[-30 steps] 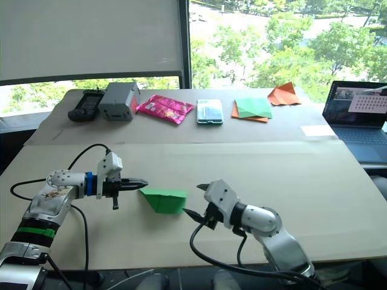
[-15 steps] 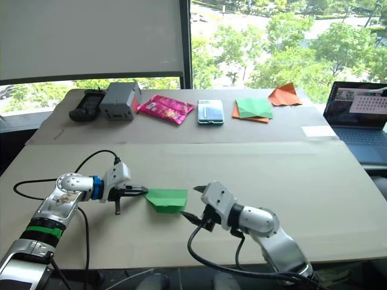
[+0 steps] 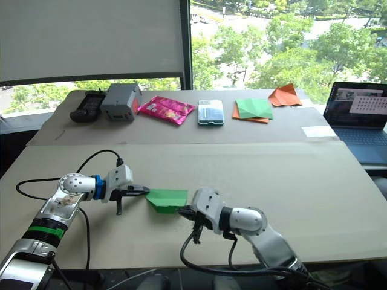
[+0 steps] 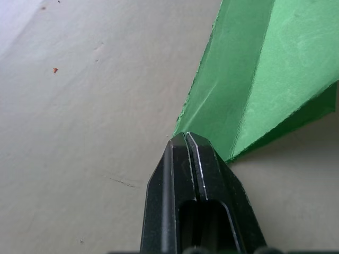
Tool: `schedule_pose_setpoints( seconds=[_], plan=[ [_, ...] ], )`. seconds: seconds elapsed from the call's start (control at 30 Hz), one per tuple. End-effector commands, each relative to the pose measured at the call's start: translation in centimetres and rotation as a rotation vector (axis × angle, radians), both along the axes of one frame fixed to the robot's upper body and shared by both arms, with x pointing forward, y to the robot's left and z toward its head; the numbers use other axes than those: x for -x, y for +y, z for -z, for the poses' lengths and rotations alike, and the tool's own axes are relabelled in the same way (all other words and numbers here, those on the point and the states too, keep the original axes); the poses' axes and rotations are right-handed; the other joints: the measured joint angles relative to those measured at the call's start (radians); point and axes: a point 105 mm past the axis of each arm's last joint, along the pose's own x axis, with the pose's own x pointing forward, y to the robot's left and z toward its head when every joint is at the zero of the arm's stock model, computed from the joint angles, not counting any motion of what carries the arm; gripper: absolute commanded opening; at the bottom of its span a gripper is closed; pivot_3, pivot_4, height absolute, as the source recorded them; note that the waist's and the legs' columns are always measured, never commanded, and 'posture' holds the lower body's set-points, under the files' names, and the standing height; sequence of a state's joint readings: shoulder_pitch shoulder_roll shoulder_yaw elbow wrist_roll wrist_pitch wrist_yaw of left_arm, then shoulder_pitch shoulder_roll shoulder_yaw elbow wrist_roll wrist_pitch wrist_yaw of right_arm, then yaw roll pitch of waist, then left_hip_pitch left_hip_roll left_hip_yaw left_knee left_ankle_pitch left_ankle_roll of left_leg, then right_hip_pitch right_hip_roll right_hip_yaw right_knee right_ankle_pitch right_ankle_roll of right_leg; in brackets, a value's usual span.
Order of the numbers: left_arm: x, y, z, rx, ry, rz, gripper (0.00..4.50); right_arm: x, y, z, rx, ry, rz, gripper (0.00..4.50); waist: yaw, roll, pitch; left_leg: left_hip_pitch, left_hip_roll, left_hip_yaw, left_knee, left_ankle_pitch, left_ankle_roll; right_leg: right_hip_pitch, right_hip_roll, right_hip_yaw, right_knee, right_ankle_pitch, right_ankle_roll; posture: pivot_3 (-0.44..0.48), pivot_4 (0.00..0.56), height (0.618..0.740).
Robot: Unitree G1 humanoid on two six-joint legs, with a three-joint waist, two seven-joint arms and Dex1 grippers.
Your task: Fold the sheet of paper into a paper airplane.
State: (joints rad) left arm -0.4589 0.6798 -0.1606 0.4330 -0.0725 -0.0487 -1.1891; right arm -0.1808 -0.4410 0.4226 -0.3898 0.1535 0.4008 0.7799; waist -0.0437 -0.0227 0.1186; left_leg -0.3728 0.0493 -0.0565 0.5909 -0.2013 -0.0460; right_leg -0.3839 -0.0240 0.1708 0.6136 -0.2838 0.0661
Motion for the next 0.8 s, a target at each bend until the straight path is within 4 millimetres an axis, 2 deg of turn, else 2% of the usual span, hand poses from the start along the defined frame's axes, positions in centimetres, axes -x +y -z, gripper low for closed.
schedule_pose_setpoints(
  seconds=[0.03,0.2,0.37,0.47,0.57,0.73,0.8],
  plan=[
    [0.4,0.0,1.1,-0.028,0.027,0.006,0.0,0.1,1.0,-0.4,-0.028,0.008,-0.062,0.07,0.0,0.0,0.0,0.0,0.0,0.0,0.0,0.0,0.0,0.0,0.0,0.0,0.0,0.0,0.0,0.0,0.15,0.74],
    [0.5,0.0,1.0,-0.027,0.024,0.008,0.0,0.2,1.4,0.3,-0.02,0.054,-0.082,0.07,0.0,0.0,0.0,0.0,0.0,0.0,0.0,0.0,0.0,0.0,0.0,0.0,0.0,0.0,0.0,0.0,0.15,0.74],
    [0.6,0.0,1.0,-0.027,0.021,0.009,0.0,-0.6,1.7,0.6,-0.02,0.042,-0.059,0.07,0.0,0.001,-0.001,0.0,0.0,0.0,0.0,0.0,0.0,0.0,0.0,0.0,0.001,0.0,0.0,0.0,0.15,0.74],
    [0.7,0.1,0.9,-0.031,0.019,0.012,0.0,-0.8,1.5,0.4,-0.02,0.015,-0.046,0.07,0.0,0.001,-0.001,0.0,0.0,0.0,0.0,0.0,0.0,0.0,0.0,0.0,0.001,0.0,0.001,0.0,0.15,0.74],
    [0.6,0.2,0.8,-0.033,0.016,0.008,0.0,-0.6,1.1,-1.1,-0.044,-0.042,-0.063,0.07,0.0,0.001,-0.001,0.0,0.0,0.0,0.0,0.0,0.0,0.0,0.0,0.0,0.001,0.0,0.001,0.0,0.15,0.74],
    [0.6,0.4,0.8,-0.038,0.016,0.007,0.0,-0.6,0.8,-2.2,0.015,-0.203,-0.098,1.64,-0.001,0.001,-0.001,0.0,0.0,0.0,0.0,0.0,0.0,0.0,0.0,0.0,0.001,0.0,0.001,0.0,0.15,0.74],
    [0.6,0.4,0.8,-0.04,0.017,0.007,0.0,-1.2,0.7,-1.8,0.091,-0.303,-0.101,2.32,-0.002,0.001,-0.001,0.0,0.0,0.0,0.0,0.0,0.0,0.0,0.0,0.0,0.001,0.0,0.001,0.0,0.15,0.74]
  ],
)
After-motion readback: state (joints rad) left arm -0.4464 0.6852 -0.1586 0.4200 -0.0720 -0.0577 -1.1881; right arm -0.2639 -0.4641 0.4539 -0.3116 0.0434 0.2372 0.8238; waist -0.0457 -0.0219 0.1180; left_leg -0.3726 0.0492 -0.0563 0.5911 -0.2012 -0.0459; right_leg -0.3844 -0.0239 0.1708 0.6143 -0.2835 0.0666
